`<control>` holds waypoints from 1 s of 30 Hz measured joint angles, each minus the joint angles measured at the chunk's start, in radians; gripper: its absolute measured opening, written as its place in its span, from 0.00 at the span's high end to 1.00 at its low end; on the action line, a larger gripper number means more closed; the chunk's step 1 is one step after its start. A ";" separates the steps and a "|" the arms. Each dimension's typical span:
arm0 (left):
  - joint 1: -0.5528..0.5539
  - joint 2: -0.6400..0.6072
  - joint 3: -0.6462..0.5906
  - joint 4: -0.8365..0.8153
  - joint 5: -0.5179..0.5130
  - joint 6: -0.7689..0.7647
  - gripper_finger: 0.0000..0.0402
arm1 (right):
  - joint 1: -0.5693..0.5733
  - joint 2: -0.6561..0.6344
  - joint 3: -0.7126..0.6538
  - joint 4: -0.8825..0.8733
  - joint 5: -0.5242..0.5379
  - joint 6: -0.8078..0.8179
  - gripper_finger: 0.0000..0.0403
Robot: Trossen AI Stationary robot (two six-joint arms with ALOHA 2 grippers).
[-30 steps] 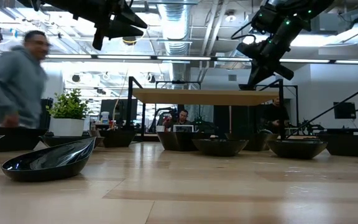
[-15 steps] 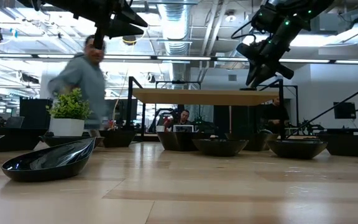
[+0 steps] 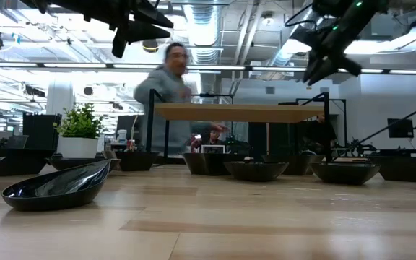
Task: Pick & Place Mini shaped plates
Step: Stack the black plate on top of the black plate on the shelf
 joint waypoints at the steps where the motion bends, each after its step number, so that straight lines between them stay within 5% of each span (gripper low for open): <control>1: -0.010 0.000 0.000 0.000 0.012 0.000 0.75 | 0.014 -0.020 0.000 -0.032 0.000 0.010 0.83; 14: -0.196 0.000 0.000 -0.003 0.014 -0.077 0.75 | 0.374 -0.251 -0.046 -0.038 0.025 -0.053 0.83; 30: -0.302 0.000 0.000 -0.006 0.017 -0.132 0.75 | 0.682 -0.634 -0.652 0.668 0.116 0.058 0.83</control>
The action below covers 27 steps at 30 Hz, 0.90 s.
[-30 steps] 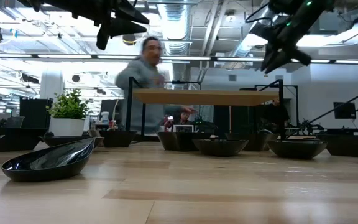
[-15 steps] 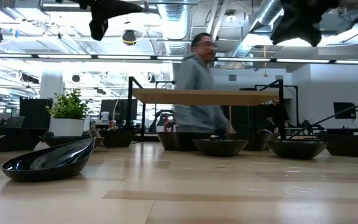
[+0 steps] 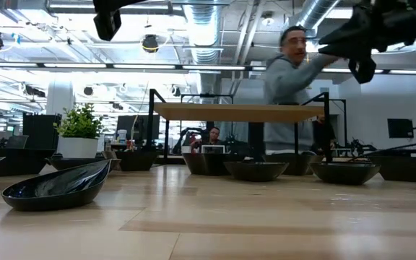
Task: Pick & Place Mini shaped plates
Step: Stack the black plate on top of the black plate on the shelf
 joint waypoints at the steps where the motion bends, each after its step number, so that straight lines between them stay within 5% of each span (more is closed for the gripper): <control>1: 0.000 0.000 0.000 0.000 0.000 0.000 0.75 | 0.005 -0.025 -0.022 0.024 0.014 0.000 0.83; 7: 0.007 -0.002 0.000 0.000 0.006 0.005 0.75 | 0.022 -0.192 -0.083 0.093 0.070 -0.061 0.83; 15: 0.011 -0.010 0.057 -0.143 0.209 0.039 0.75 | 0.022 -0.374 -0.103 0.089 0.068 -0.105 0.83; 20: 0.012 -0.006 0.131 -0.402 0.391 -0.153 0.75 | 0.021 -0.370 -0.098 0.087 0.065 -0.106 0.83; 24: -0.002 0.009 0.132 -0.407 0.519 -0.425 0.75 | 0.021 -0.371 -0.098 0.084 0.040 -0.076 0.83; 27: -0.021 0.009 0.131 -0.404 0.523 -0.469 0.75 | 0.021 -0.371 -0.098 0.087 0.037 -0.056 0.83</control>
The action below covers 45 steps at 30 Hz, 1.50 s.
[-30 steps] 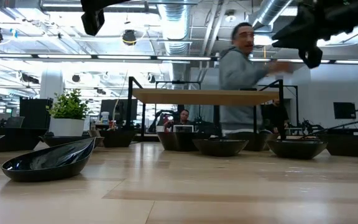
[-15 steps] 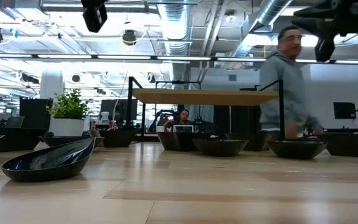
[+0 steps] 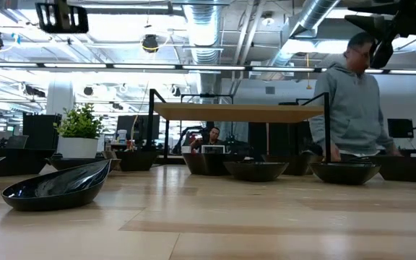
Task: Pick & Place Mini shaped plates
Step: Stack the black plate on top of the black plate on the shelf
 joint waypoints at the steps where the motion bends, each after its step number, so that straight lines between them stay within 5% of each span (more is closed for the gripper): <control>1: -0.002 -0.002 0.000 0.000 -0.001 -0.001 0.75 | 0.000 0.000 0.000 0.000 0.000 0.000 0.83; 8: -0.013 0.001 0.000 0.026 -0.027 -0.161 0.75 | 0.000 0.000 0.000 0.001 0.000 0.002 0.83; 14: -0.156 0.080 0.001 0.006 -0.276 -0.364 0.75 | 0.000 0.000 0.000 0.003 -0.060 -0.030 0.83; 19: -0.222 0.210 0.000 -0.001 -0.325 -0.579 0.75 | 0.000 -0.001 0.000 0.047 -0.100 -0.086 0.83; 27: -0.277 0.356 0.004 -0.011 -0.321 -0.899 0.75 | 0.000 -0.001 0.001 0.051 -0.113 -0.079 0.83; 31: -0.302 0.379 0.084 -0.170 -0.322 -0.978 0.75 | 0.000 -0.001 0.001 0.046 -0.113 -0.079 0.83; 39: -0.325 0.516 0.294 -0.407 -0.302 -1.037 0.75 | 0.000 -0.001 0.001 0.043 -0.113 -0.078 0.83; 45: -0.325 0.604 0.331 -0.574 -0.240 -1.034 0.75 | 0.000 -0.001 0.001 0.024 -0.113 -0.076 0.83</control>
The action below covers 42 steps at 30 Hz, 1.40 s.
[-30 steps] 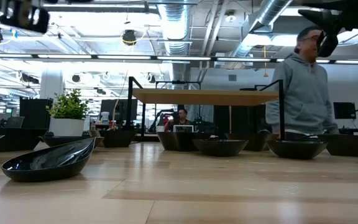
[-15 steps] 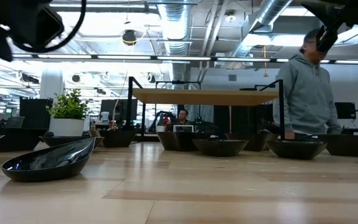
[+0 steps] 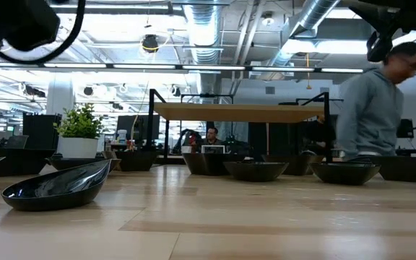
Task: Pick & Place Mini shaped plates
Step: Stack the black plate on top of the black plate on the shelf
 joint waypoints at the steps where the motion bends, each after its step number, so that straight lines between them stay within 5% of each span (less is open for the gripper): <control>1: 0.002 0.002 0.000 -0.005 -0.002 0.006 0.75 | 0.000 0.000 0.000 0.000 0.000 0.000 0.83; 9: 0.031 0.001 0.001 -0.136 -0.010 0.082 0.75 | 0.000 0.000 0.000 -0.001 0.000 0.000 0.83; 17: 0.093 0.001 -0.013 -0.131 -0.015 0.376 0.75 | 0.000 0.000 0.000 0.000 0.000 0.000 0.83; 42: 0.088 0.001 -0.099 -0.038 0.024 0.389 0.75 | 0.000 0.000 0.000 0.002 0.008 0.000 0.83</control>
